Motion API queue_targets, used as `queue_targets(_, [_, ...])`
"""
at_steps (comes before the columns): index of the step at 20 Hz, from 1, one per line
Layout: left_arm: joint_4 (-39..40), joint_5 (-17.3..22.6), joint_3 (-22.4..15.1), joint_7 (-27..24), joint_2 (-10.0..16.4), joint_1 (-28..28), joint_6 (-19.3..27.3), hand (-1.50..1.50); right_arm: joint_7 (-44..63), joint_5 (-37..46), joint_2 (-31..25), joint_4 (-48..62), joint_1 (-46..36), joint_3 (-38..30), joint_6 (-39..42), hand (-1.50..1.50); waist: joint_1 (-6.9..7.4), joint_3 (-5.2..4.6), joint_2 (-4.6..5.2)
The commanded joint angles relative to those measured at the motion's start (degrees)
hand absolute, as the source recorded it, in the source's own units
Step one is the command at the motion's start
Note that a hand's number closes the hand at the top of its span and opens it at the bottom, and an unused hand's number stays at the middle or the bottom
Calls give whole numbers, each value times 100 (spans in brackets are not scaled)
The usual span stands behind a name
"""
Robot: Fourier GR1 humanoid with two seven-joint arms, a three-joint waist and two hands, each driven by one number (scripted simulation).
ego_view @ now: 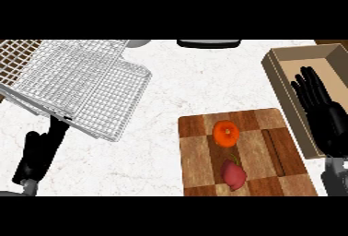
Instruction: Pick the squash from the cutting board and place it in the cardboard box
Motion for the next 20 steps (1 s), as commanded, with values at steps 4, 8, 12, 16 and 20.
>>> queue_targets(4, [-820,575,621,-83,-282,-64,43,0,155,-200,-16,150,-442,153,643,-150,63,20,155])
queue_targets(8, [-878,973,729,92,-573,-108,-17,0,-337,801,-176,82,-523,-610,-825,-150,-62,12,109])
queue_targets(12, [-870,977,915,-98,-606,24,-18,0,-1976,974,249,-204,55,-194,-369,-150,-74,25,140])
queue_targets(16, [-962,975,918,92,-714,-8,28,0,-1974,1299,-180,-774,172,147,55,-150,-117,15,133])
queue_targets(20, [-1132,1161,1067,288,-549,-5,-148,0,-697,2329,-1214,-1010,345,713,339,-150,-151,-14,103])
